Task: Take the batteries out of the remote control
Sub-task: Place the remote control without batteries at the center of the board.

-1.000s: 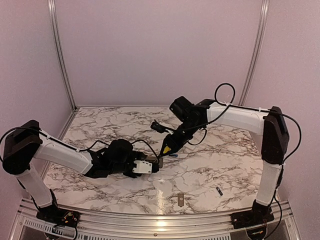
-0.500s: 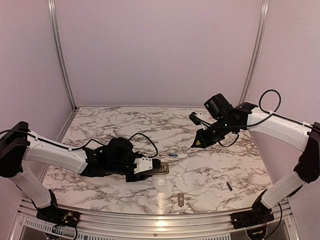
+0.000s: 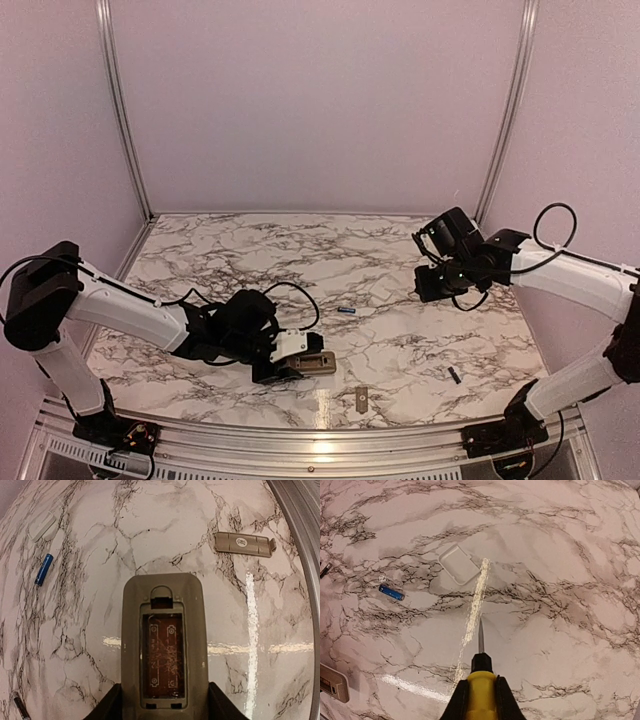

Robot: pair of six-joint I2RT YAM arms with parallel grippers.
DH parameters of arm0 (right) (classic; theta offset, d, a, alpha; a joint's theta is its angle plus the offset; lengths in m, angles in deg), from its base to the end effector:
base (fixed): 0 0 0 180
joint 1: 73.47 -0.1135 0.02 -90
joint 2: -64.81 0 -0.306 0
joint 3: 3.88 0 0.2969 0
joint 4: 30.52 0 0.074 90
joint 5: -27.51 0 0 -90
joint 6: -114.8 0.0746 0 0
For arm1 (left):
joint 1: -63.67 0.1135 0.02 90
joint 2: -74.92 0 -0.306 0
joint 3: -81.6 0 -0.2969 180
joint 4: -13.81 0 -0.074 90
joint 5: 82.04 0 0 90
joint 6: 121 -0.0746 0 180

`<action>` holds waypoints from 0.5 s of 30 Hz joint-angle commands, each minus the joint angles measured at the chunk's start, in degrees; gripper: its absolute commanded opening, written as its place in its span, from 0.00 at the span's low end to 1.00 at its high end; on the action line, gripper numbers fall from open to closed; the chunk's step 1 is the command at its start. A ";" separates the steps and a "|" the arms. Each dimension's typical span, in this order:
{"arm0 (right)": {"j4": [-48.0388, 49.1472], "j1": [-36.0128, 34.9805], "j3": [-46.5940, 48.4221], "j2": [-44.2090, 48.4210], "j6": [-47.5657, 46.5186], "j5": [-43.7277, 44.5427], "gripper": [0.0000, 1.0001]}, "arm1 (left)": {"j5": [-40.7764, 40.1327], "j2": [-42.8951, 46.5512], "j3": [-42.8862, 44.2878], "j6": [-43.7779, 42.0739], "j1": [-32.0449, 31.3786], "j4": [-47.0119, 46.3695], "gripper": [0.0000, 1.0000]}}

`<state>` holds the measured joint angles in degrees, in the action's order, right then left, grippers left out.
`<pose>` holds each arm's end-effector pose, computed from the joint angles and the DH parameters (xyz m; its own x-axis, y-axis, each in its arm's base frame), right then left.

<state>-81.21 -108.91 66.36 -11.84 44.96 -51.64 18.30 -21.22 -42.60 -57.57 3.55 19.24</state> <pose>0.2724 0.1767 0.2544 -0.8097 -0.1608 -0.5644 -0.2206 0.9746 0.0388 0.1786 -0.3378 0.1199 0.0902 0.7263 -0.6814 0.9784 0.0633 0.1970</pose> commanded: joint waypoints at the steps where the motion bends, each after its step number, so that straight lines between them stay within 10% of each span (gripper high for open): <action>1: 10.05 0.38 -3.73 3.16 2.14 -0.77 0.00 | 2.46 -1.99 2.09 1.08 -0.26 2.20 0.39; 10: 23.93 0.37 -15.66 5.76 6.20 -5.36 0.00 | 3.97 -2.61 2.53 1.29 -0.26 4.30 0.97; 15: 25.51 0.37 -20.41 6.80 9.46 -8.10 0.00 | 3.26 -0.40 1.96 2.92 -0.26 4.06 0.99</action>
<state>-60.18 -108.91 47.98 -6.70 50.89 -56.60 21.19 -23.62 -41.53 -56.06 3.55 22.00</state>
